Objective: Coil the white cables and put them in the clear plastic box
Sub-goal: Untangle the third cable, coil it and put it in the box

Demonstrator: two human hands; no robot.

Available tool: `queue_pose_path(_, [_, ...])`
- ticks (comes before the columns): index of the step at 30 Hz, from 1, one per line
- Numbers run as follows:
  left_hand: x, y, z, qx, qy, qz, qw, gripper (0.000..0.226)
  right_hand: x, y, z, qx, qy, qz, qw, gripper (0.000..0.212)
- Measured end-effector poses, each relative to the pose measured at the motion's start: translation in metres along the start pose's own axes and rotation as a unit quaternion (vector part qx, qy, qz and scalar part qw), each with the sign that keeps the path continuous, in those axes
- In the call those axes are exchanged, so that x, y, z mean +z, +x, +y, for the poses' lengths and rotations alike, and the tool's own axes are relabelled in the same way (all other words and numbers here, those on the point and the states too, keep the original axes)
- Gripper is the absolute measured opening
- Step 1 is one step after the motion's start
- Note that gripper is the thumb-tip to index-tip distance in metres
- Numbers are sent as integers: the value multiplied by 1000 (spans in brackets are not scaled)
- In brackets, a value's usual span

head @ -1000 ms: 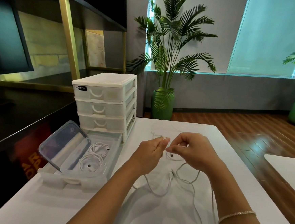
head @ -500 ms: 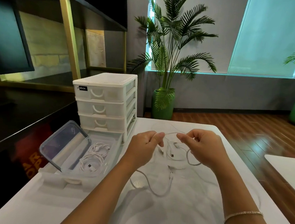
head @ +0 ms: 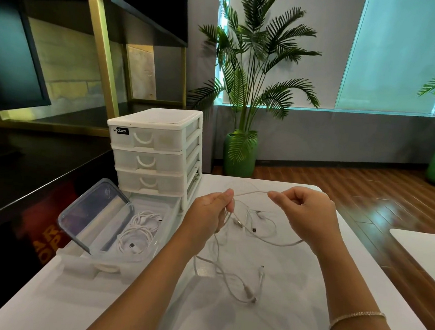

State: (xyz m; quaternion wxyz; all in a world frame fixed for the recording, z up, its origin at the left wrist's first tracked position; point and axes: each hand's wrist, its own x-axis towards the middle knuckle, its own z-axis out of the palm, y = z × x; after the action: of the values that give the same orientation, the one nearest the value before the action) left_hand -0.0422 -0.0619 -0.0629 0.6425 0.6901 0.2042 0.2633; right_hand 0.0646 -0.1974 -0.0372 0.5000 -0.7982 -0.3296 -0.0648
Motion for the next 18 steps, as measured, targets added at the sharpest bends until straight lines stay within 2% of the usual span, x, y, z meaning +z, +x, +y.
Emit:
queue_pose_path(3, [0, 1, -2, -8, -15, -7, 1000, 47, 5, -1, 0, -4, 32, 29, 999, 22])
queue_pose_path(6, [-1, 1, -2, -16, -53, -13, 998, 46, 8, -1, -4, 43, 174, 10, 984, 15])
queue_pose_path(9, [0, 1, -3, -23, -87, -22, 996, 54, 9, -4, -14, 120, 357, -49, 925, 15])
queue_pose_path(11, [1, 0, -3, -33, -89, -24, 995, 58, 9, -6, -17, 147, 415, -89, 894, 21])
queue_pose_path(12, [1, 0, -2, -35, -99, -25, 994, 59, 8, -8, -18, 149, 419, -104, 890, 24])
queue_pose_path(14, [1, -1, -1, -37, -150, -24, 988, 59, 8, -8, -19, 140, 387, -114, 904, 28])
queue_pose_path(18, [-4, 1, 1, -48, -327, -36, 943, 62, 11, -7, -16, 104, 260, -55, 958, 27])
